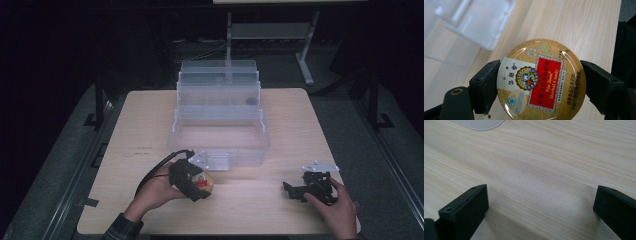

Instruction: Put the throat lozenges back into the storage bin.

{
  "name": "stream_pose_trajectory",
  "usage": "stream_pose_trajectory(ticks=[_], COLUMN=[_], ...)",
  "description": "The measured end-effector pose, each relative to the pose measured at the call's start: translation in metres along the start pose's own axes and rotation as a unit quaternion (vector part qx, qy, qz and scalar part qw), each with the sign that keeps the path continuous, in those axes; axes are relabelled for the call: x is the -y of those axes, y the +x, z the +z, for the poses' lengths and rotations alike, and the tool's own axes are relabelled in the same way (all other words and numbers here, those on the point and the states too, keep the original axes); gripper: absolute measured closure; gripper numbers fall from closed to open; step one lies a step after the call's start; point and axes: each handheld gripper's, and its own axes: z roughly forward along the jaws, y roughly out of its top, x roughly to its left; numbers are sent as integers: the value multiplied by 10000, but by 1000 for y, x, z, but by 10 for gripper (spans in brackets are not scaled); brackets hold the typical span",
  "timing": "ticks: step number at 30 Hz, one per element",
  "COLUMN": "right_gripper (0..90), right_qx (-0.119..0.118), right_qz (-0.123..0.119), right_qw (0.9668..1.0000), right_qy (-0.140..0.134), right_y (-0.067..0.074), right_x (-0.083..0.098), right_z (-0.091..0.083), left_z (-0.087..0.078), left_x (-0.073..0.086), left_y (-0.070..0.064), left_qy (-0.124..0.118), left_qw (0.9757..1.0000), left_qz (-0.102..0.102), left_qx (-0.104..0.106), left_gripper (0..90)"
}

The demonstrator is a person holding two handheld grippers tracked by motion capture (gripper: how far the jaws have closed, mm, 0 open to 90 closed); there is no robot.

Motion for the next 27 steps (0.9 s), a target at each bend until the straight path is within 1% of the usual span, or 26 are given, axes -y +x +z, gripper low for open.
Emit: stream_pose_trajectory(ticks=[2, 7, 11, 12, 16, 18, 22, 27], right_gripper=[0, 0, 0, 0, 0, 0, 0, 0], right_qx=[1, -1, -1, 1, 0, 0, -6, -7], right_qz=[0, 6, 4, 1, -1, 1, 4, 3], right_qw=[10000, 10000, 10000, 10000, 10000, 10000, 10000, 10000], right_qy=[0, 0, 0, 0, -1, 1, 1, -1], right_y=[0, 0, 0, 0, 0, 0, 0, 0], right_x=[0, 0, 0, 0, 0, 0, 0, 0], right_z=[0, 0, 0, 0, 0, 0, 0, 0], left_z=[-3, -9, -13, -14, -17, -19, -23, -27], left_x=[-1, -3, -5, -6, -10, -13, -17, -21], left_y=[1, 3, 3, 4, 5, 7, 8, 10], left_qy=[-44, -62, -86, -73, -163, -137, -174, -180], left_qw=[10000, 10000, 10000, 10000, 9999, 9999, 9998, 9998], left_qz=[-18, 9, -9, 16, -17, 31, 0, 29], left_qx=[1, -17, -29, -28, -26, -22, -36, -81], left_gripper=[196, 196, 196, 196, 196, 196, 196, 196])
